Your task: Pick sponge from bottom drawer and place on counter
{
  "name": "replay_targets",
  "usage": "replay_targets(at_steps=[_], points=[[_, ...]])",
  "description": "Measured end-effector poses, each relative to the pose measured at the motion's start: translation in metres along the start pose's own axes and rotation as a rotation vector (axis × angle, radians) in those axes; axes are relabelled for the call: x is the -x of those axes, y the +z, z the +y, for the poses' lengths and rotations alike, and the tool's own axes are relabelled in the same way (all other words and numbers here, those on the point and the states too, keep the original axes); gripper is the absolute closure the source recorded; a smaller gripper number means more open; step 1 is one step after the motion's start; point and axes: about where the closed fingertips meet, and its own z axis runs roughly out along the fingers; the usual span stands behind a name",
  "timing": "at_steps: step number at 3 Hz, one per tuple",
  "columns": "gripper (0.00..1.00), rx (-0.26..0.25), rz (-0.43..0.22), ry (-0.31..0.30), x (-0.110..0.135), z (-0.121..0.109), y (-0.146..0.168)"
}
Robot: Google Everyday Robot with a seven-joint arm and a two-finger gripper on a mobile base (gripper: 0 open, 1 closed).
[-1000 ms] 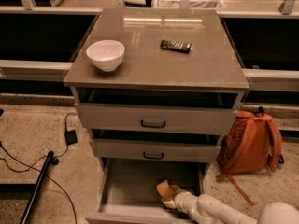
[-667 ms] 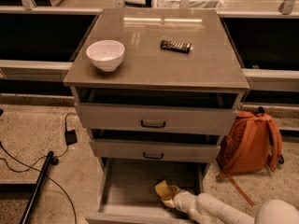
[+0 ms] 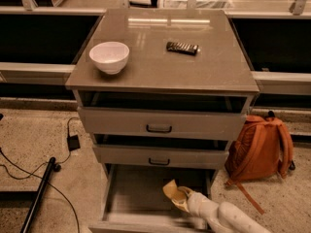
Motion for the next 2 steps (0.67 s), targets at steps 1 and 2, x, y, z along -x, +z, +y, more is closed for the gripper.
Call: replay_targets(at_steps=[1,2], points=[[1.0,-0.013,-0.114,-0.125,0.056,-0.003,-0.073],[1.0,0.033,-0.217,-0.27,0.118,0.002,-0.14]])
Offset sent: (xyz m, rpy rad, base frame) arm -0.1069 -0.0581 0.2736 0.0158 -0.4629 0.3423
